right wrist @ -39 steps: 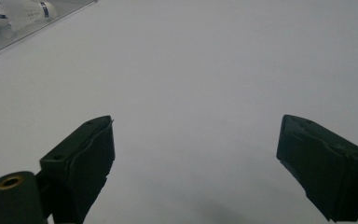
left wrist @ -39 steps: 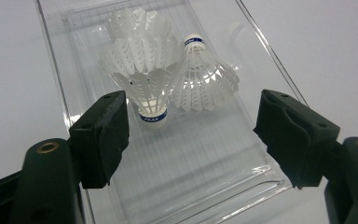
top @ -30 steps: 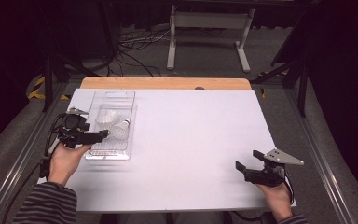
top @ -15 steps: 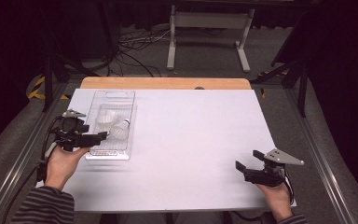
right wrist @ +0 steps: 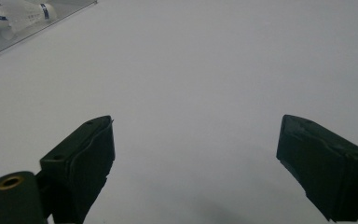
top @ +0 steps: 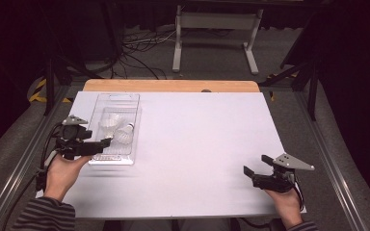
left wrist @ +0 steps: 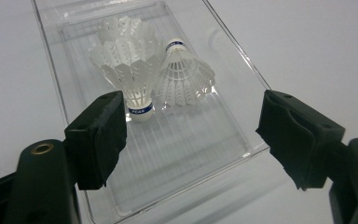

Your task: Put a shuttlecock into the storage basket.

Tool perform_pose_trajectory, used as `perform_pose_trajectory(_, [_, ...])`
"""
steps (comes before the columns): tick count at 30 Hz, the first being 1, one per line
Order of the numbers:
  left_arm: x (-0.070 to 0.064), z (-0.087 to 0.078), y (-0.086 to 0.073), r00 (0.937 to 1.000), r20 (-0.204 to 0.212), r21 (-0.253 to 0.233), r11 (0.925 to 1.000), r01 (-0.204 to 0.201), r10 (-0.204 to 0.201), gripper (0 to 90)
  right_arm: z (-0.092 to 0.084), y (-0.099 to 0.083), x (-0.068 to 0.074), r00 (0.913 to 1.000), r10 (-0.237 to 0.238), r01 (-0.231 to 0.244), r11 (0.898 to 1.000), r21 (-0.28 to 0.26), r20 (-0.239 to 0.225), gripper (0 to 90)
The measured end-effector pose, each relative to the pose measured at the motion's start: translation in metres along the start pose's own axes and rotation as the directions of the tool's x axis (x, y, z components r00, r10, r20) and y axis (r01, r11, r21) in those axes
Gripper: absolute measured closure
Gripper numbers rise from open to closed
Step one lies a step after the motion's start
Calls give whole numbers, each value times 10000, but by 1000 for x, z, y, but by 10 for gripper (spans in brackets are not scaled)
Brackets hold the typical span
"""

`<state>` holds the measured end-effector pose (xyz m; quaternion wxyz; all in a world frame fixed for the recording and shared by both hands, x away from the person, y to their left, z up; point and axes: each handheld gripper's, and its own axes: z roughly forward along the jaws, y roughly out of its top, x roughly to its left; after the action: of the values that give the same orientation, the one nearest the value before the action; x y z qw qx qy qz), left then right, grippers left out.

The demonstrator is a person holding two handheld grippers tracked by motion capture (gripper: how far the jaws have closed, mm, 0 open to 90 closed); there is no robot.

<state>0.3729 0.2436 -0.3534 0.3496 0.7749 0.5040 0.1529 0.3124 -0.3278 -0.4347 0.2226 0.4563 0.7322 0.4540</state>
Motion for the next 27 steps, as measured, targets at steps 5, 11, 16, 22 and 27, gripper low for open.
perform_pose_trajectory(5, [-3,-2,-3,10000,65,-28,10000,-67,67,243,0,0,0,10000,26,-26,10000,-15,5,117])
perform_pose_trajectory(11, [-5,-2,-7,9999,106,-66,10000,-14,15,227,0,0,0,10000,7,-7,10000,-16,10,117])
perform_pose_trajectory(16, [-6,-4,-11,9998,174,-197,9998,-67,70,219,0,0,0,10000,15,-15,10000,-15,13,117])
perform_pose_trajectory(22, [-9,-6,-16,9996,204,-357,9992,-163,170,212,0,0,0,10000,23,-23,10000,-14,3,117])
perform_pose_trajectory(27, [-9,-8,-21,9994,302,-496,9987,-139,154,209,0,0,0,10000,0,0,10000,-21,11,117])
